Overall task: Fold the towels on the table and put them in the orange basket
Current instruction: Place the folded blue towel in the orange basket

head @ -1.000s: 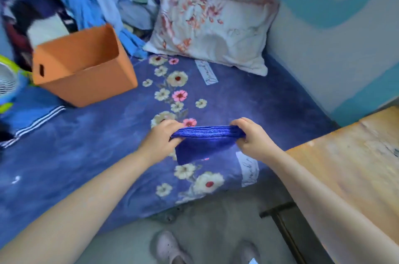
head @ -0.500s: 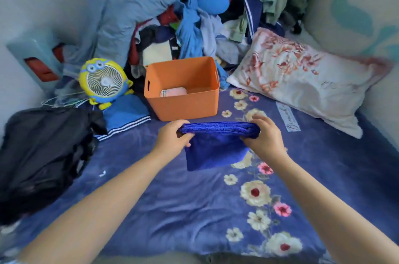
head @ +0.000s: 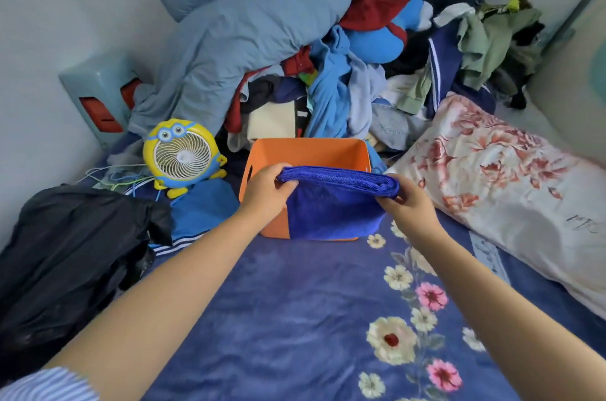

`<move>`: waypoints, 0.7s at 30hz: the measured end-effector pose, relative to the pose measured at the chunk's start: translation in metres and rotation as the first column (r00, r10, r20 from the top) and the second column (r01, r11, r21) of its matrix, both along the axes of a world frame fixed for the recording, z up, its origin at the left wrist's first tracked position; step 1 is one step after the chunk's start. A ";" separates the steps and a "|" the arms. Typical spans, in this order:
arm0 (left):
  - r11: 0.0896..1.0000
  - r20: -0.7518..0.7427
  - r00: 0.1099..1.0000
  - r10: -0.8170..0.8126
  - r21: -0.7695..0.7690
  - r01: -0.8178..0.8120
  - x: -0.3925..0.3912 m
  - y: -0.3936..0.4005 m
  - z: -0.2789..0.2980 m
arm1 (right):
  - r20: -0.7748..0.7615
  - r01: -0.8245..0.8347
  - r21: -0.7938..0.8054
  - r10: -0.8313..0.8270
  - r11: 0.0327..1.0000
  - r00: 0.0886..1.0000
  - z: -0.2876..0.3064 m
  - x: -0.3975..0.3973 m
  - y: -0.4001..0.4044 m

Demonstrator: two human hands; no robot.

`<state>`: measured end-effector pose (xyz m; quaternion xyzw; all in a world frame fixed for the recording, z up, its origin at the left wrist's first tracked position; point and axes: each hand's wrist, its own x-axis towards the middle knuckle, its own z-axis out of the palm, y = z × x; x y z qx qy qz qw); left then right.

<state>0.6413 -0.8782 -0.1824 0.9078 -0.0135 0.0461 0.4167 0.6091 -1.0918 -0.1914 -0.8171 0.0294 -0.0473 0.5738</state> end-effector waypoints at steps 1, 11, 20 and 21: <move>0.997 0.012 0.999 0.034 0.074 -0.035 0.026 -0.002 -0.001 | 0.007 -0.016 0.004 0.016 1.000 1.000 -0.001 0.025 -0.001; 0.981 -0.089 0.981 0.175 -0.067 -0.181 0.167 -0.015 -0.039 | 0.011 0.038 -0.027 -0.037 0.999 0.999 -0.040 0.181 0.011; 0.991 -0.505 0.855 0.116 0.122 -0.062 0.258 -0.029 -0.163 | -0.420 -0.038 -0.469 -0.185 0.882 0.888 -0.142 0.279 0.026; 0.989 -0.551 0.828 0.106 0.148 -0.028 0.262 -0.032 -0.177 | -0.481 -0.087 -0.493 -0.188 0.865 0.856 -0.151 0.284 0.028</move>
